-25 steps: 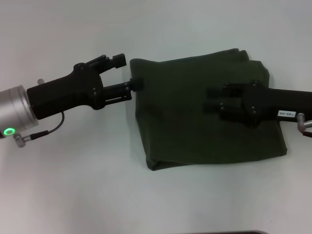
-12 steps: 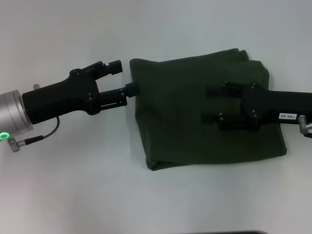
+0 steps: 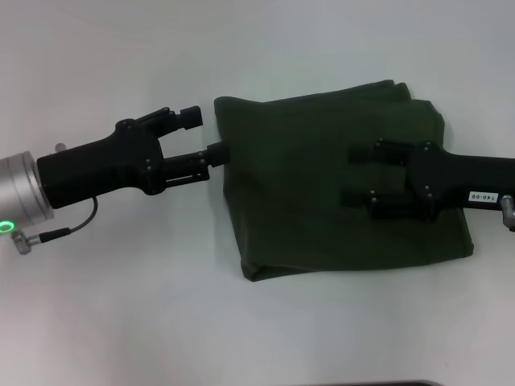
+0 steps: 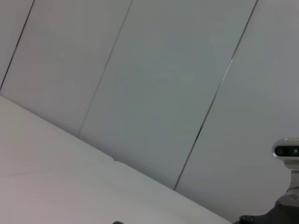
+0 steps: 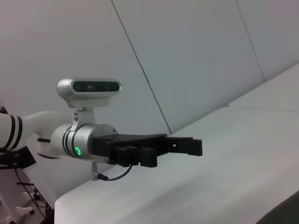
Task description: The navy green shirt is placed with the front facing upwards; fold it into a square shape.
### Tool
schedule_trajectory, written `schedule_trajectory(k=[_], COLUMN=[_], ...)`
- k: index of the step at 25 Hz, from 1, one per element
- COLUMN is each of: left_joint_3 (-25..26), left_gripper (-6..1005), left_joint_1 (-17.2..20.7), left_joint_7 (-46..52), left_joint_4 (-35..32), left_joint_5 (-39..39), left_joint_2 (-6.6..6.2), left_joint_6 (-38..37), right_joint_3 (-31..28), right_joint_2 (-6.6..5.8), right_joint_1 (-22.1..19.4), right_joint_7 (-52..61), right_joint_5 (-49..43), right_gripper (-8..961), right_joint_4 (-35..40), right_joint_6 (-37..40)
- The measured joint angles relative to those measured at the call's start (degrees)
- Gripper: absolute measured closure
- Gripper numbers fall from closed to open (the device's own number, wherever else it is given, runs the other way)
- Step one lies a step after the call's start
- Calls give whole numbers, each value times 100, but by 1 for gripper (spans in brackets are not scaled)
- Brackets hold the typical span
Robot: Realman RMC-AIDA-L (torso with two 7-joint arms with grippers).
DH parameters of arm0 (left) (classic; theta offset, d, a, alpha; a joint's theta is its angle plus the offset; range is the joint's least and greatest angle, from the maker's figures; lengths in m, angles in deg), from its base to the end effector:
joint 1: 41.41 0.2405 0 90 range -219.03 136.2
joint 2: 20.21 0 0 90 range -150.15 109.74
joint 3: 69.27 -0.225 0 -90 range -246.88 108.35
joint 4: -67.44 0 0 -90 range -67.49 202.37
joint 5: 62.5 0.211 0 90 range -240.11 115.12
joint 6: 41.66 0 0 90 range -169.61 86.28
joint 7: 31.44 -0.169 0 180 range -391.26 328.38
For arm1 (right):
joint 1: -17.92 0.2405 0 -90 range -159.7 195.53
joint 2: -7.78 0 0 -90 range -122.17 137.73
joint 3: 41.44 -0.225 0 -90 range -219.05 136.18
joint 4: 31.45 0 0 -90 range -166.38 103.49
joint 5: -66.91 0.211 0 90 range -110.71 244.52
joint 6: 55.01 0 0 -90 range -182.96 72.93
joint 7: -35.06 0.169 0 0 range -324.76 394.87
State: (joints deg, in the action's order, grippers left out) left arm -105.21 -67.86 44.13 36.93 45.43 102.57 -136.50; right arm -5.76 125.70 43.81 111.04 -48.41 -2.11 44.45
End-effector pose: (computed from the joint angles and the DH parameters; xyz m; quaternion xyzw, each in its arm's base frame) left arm -0.2206 0.2909 -0.0288 -0.8909 -0.2594 -0.3596 0.0989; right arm 0.2455 0.2731 -0.0138 -0.9157 0.2588 0.3022 0.0566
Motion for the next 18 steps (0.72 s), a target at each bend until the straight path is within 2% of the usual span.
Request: schedule_trajectory(k=[18], left_joint_3=[-9], left_gripper=[104], left_joint_1=[0], left_joint_7=[2], left_joint_4=[-8], left_joint_5=[62], left_joint_2=[4], left_joint_6=[-4], right_joint_3=[0], right_joint_2=[-16], right_joint_1=[-59], right_joint_7=[28], right_joint_5=[2], right_gripper=[78], right_joint_4=[4], right_joint_6=[29])
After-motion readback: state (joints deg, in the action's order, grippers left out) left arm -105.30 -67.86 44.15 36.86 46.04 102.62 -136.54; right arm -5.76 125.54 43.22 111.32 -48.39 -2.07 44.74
